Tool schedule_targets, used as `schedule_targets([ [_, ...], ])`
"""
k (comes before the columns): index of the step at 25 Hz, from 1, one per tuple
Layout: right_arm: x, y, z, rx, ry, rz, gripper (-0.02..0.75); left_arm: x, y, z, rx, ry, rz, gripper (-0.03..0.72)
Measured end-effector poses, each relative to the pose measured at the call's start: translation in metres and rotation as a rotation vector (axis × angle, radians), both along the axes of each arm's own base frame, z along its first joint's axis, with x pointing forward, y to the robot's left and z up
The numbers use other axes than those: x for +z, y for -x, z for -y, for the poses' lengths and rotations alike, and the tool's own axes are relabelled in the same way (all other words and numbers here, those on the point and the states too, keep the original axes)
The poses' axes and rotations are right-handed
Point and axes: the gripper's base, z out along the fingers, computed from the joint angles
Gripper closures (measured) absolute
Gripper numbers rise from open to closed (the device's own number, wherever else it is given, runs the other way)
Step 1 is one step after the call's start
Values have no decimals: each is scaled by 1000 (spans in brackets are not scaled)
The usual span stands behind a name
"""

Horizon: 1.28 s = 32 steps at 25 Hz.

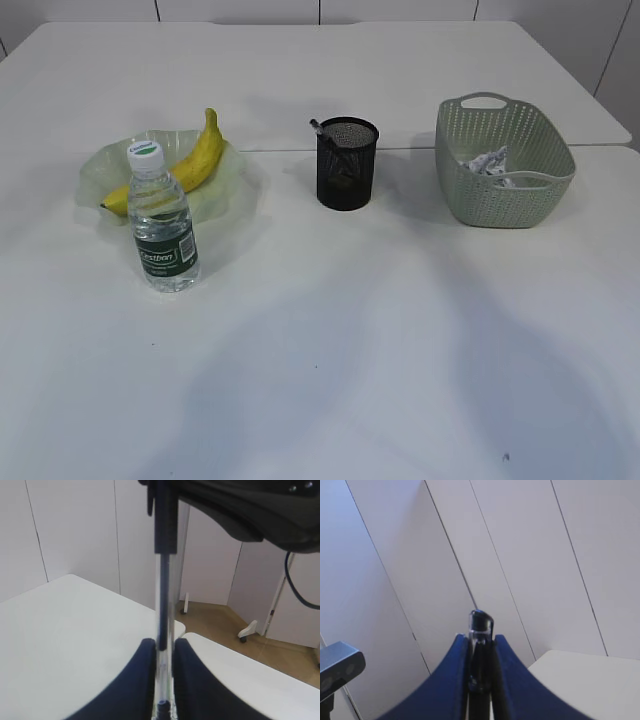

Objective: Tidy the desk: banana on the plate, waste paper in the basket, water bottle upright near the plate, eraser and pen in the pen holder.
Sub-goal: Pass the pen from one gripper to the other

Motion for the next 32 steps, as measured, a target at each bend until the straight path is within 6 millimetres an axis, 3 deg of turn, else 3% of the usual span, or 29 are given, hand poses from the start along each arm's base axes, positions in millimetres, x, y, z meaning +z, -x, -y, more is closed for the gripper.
schedule_targets([
  [7, 0, 0, 0, -1, -4, 2, 662, 0, 0, 0, -2, 8, -3, 624],
  [19, 0, 0, 0, -3, 1, 7, 663, 2, 0, 0, 3, 34, -2, 498],
  [26, 0, -1, 1, -23, 11, 19, 663, 3, 0, 0, 6, 45, -2, 379],
  [32, -2, -5, 4, -89, 66, 40, 663, 7, -1, 0, 14, 101, -7, 360],
])
